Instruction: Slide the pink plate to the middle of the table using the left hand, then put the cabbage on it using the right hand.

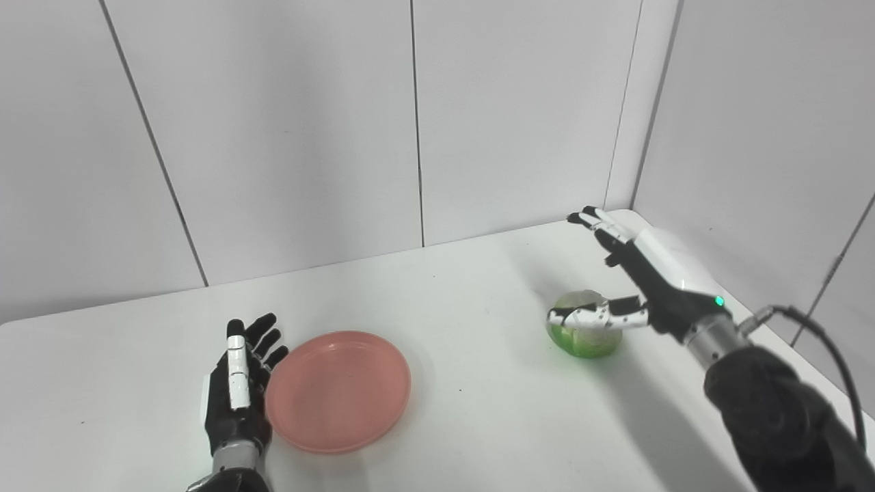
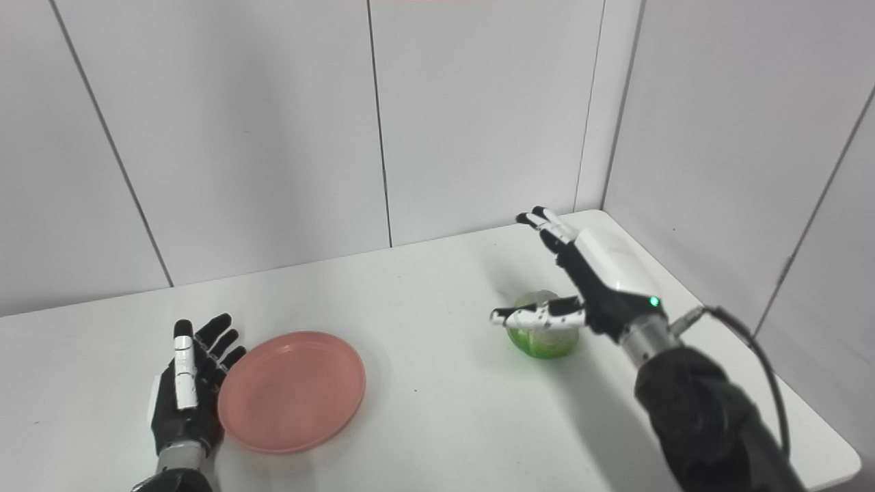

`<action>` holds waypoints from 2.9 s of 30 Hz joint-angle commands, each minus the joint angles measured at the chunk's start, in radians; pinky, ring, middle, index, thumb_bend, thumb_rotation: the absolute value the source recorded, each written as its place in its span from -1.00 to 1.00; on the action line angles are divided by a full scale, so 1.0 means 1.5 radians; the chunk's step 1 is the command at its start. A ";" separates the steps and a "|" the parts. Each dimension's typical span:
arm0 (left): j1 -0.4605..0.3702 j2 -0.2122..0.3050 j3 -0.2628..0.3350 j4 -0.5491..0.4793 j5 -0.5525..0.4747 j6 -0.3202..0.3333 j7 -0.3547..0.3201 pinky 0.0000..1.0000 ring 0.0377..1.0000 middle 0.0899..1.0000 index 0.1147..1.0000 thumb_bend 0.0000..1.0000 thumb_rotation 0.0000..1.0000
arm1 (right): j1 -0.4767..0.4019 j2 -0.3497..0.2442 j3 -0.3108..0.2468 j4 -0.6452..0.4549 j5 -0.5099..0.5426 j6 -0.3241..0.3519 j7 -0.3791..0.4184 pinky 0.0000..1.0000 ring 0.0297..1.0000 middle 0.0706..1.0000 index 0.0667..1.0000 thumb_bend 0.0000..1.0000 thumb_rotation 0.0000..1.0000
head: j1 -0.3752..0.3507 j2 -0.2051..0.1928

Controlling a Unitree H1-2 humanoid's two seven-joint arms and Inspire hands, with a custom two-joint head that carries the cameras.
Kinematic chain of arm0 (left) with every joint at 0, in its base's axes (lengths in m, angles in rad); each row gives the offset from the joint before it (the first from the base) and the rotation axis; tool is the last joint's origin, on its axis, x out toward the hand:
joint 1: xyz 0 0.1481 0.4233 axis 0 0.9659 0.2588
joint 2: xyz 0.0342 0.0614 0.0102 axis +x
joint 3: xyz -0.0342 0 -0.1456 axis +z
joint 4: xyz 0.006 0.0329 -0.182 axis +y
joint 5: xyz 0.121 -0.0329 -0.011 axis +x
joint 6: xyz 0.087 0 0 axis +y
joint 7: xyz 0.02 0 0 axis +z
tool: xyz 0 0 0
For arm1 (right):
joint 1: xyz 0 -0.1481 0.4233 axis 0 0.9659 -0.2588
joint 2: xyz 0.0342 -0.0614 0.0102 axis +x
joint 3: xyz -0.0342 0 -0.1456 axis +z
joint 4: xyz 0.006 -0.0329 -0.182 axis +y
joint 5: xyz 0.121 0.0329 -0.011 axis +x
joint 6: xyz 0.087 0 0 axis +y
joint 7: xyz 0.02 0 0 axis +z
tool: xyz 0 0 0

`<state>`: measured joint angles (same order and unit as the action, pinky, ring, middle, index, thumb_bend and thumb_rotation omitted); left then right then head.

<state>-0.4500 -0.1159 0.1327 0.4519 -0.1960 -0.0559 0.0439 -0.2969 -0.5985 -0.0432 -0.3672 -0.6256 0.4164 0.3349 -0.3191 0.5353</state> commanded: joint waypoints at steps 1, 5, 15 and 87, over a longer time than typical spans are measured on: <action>-0.005 0.003 -0.002 -0.001 0.008 0.007 0.009 0.54 0.66 0.62 0.11 0.69 0.75 | -0.033 -0.026 0.009 0.012 -0.022 -0.017 -0.003 0.20 0.71 0.84 0.72 1.00 -0.04 | 0.000 0.000; -0.008 0.005 0.000 0.001 0.003 0.009 0.004 0.52 0.64 0.61 0.11 0.71 0.73 | -0.079 -0.064 0.056 0.054 -0.065 0.023 0.064 0.33 0.81 0.87 0.75 1.00 -0.12 | 0.002 0.006; -0.012 0.007 -0.005 -0.004 0.013 0.017 0.009 0.50 0.62 0.63 0.17 0.68 0.75 | -0.182 -0.074 0.138 0.169 -0.172 0.035 0.256 0.49 0.85 0.89 0.70 1.00 -0.26 | 0.004 0.009; -0.002 -0.079 -0.037 0.041 0.056 -0.015 0.059 0.37 0.52 0.47 0.22 0.53 0.80 | -0.282 0.127 0.181 0.280 0.081 -0.145 -0.011 -0.39 -0.27 -0.21 0.01 0.05 -0.99 | 0.224 0.056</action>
<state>-0.4518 -0.2196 0.0820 0.4852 -0.1262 -0.0911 0.1072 -0.6601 -0.4039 0.2269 0.0583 -0.4915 0.2419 0.3377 0.0152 0.6197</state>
